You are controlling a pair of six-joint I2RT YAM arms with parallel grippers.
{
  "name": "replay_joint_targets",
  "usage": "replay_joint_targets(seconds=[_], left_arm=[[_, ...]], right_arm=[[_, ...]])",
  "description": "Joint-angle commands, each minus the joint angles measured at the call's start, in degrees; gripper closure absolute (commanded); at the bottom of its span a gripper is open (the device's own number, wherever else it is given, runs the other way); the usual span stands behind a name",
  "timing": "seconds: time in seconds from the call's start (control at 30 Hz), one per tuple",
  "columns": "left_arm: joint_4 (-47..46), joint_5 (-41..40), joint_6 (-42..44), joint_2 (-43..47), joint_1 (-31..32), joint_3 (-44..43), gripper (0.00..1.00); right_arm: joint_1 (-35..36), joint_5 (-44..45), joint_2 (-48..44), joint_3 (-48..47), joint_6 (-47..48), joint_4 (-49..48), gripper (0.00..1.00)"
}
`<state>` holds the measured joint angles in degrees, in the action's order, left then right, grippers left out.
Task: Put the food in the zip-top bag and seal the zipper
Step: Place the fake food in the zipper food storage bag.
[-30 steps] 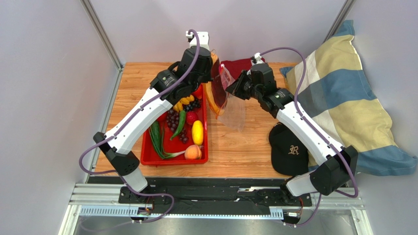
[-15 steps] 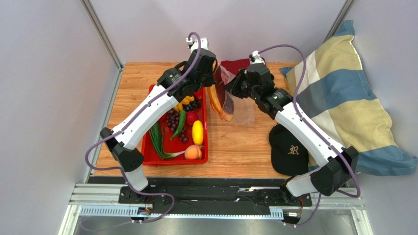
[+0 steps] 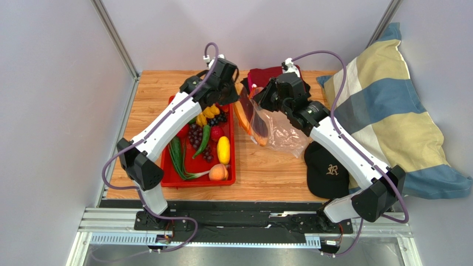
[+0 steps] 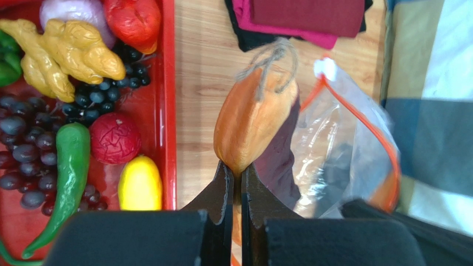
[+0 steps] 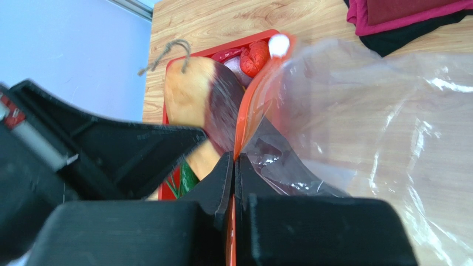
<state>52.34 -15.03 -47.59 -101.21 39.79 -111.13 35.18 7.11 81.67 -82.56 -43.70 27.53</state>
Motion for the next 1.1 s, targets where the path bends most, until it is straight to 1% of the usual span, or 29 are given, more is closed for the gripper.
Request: replay_joint_targets(seconds=[0.0,0.03,0.1,0.2,0.33,0.37,0.4,0.47,0.5,0.57,0.6,0.63,0.67,0.8,0.93,0.97,1.07], left_arm=[[-6.5,8.3,-6.5,4.7,-6.3,3.7,1.0],[-6.5,9.3,-6.6,5.1,-6.7,3.8,1.0],[-5.8,11.9,-6.5,5.0,-7.4,3.5,1.0],[-8.2,16.2,-8.2,6.1,-7.3,6.6,1.0],[-11.2,15.7,-8.7,7.2,-7.3,8.0,1.0],[-12.1,16.7,-6.9,6.9,-7.3,6.9,1.0],[-12.0,17.5,-6.0,6.4,-7.2,5.8,1.0],[-11.0,22.0,-4.0,3.9,-6.7,3.0,1.0],[-10.2,23.4,-3.6,3.2,-6.5,2.6,1.0],[-10.1,25.8,-3.1,2.9,-6.1,3.6,1.0],[-9.8,26.6,-3.2,2.7,-5.9,4.3,1.0],[-9.7,29.8,-3.4,2.5,-5.7,4.7,1.0],[-9.4,30.8,-3.6,2.3,-5.6,5.5,1.0],[-7.6,32.0,-3.6,2.6,-4.7,7.7,1.0],[-4.6,30.1,4.3,0.1,-3.0,4.4,1.0],[-4.2,30.0,5.2,-0.1,-2.9,3.5,1.0],[-3.6,30.9,7.8,-0.1,-2.8,3.5,1.0]], right_arm=[[-0.5,2.5,-1.9,-1.4,-0.6,-4.2,1.0],[-0.9,2.0,-2.0,-0.6,-0.5,-4.2,1.0],[-2.0,-3.0,-2.1,1.0,-1.2,-5.2,1.0],[-3.4,-7.8,-3.6,5.2,-5.2,-10.5,1.0],[-3.4,-9.5,-4.1,7.7,-6.1,-13.5,1.0],[-3.4,-12.2,-4.2,8.2,-5.7,-14.5,1.0],[-3.4,-12.9,-4.4,8.5,-5.3,-15.0,1.0],[-3.4,-14.1,-4.3,8.7,-5.2,-17.5,1.0],[-3.5,-15.2,-4.0,8.3,-3.2,-19.1,1.0],[-3.3,-16.8,-3.7,8.3,-2.5,-19.7,1.0],[-3.3,-17.0,-3.8,9.6,-2.0,-21.7,1.0],[-3.3,-17.7,-3.8,10.6,-1.4,-22.9,1.0],[-3.3,-17.6,-4.0,11.2,-1.1,-23.7,1.0],[-3.4,-16.0,-4.1,12.1,-0.9,-26.3,1.0],[-3.4,-17.5,-3.4,10.9,0.0,-27.0,1.0],[-3.4,-17.8,-3.2,10.8,0.9,-28.7,1.0],[-3.4,-18.4,-3.2,11.8,2.6,-29.5,1.0]])
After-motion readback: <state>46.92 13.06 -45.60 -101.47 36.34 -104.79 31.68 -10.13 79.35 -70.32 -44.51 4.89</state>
